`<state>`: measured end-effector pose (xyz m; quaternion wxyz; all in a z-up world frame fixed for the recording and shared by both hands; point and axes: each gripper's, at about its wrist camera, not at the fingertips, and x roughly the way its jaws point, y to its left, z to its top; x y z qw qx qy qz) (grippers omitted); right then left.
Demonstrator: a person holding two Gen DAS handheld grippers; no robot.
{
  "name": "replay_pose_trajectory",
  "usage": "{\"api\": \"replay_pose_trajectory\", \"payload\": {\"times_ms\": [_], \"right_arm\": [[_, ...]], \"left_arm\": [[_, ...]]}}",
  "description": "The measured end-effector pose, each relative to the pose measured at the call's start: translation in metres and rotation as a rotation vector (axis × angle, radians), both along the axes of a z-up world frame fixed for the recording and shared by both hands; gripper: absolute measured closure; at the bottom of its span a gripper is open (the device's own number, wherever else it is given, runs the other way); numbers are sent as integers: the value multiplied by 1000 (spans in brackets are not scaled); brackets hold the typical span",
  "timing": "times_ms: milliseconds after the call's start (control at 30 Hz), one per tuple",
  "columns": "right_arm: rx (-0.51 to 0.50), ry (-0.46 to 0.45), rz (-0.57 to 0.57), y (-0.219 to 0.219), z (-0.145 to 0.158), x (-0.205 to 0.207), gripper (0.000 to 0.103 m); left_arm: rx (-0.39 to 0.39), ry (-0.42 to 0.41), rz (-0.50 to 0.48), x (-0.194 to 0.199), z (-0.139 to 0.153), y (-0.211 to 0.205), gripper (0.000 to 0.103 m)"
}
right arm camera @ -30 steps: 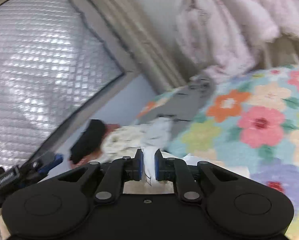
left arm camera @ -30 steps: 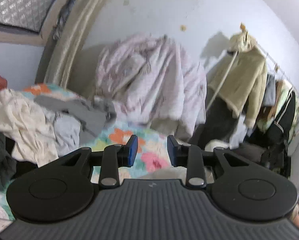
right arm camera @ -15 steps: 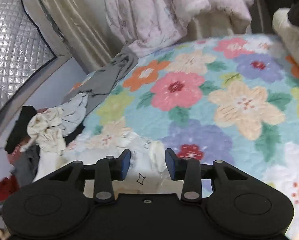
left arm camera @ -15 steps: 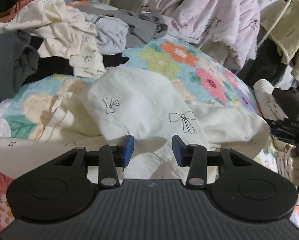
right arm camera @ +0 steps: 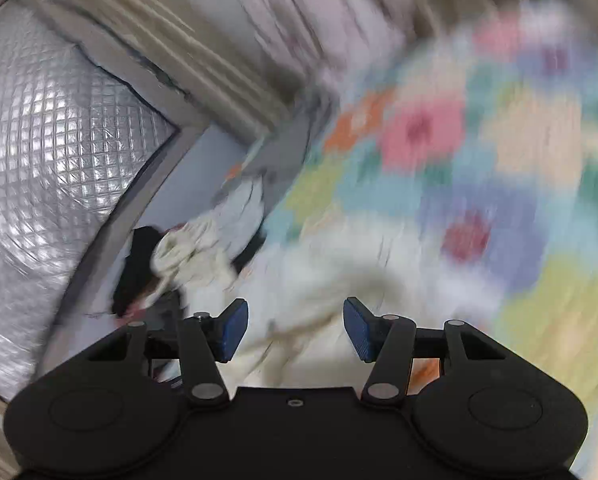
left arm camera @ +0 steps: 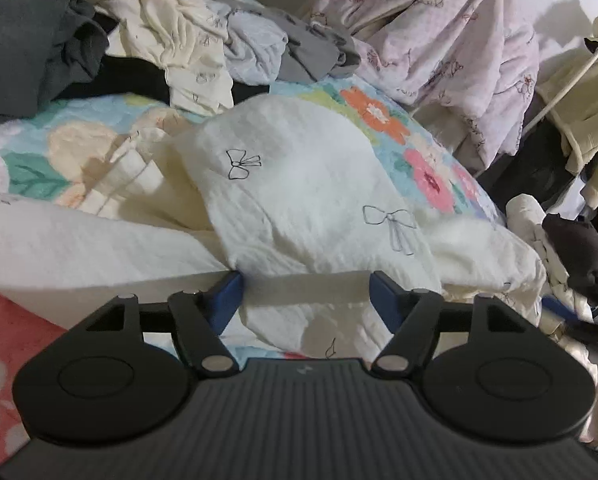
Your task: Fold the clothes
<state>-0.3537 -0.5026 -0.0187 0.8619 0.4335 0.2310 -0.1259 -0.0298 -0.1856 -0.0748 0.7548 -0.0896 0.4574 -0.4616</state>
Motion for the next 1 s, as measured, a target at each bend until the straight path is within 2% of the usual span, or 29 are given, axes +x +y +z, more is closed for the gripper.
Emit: {"api": "replay_pose_trajectory", "payload": {"times_ms": [100,133,233,333,367,433,467,533,600,633,667,767,867,1000], "right_arm": [[51,119,32,7,-25,12,44],[81,142,23,7,-32,12,44],[150,147,-10,5,-47,8,44],[139,161,-46,0,-53,7,44],[134,167,-59,-2,-56,8,44],[140,165,-83,-4,-62,10,44],[153,153,-94,-6,-67,12,44],[154,110,-81,-13,-73,21,44],[152,70,-69,-20,-78,29,58],[121,68,-69,-22,-73,32,75],[90,67,-69,-25,-69,35,85],[-1,63,-70,-33,-54,42,92],[-93,60,-70,-41,-39,50,94],[-218,61,-84,-54,-16,57,95]], "left_arm": [[-1,29,-18,0,-8,-2,40],[-13,48,-18,1,-10,0,47],[-32,73,-5,4,-14,3,61],[-4,-19,-38,0,-7,-3,59],[3,-21,-45,-1,-7,-6,51],[5,-3,-47,-3,-10,-11,42],[6,-23,-48,-5,-11,-14,38],[11,-79,-55,-10,-14,-21,40],[65,-217,-85,-20,-15,-34,47],[83,-254,-96,-23,-16,-40,65],[97,-284,-107,-24,-16,-45,74],[70,-336,-79,-19,-11,-47,80],[58,-409,-27,-15,-2,-44,87],[15,-442,38,-5,12,-38,94]]}}
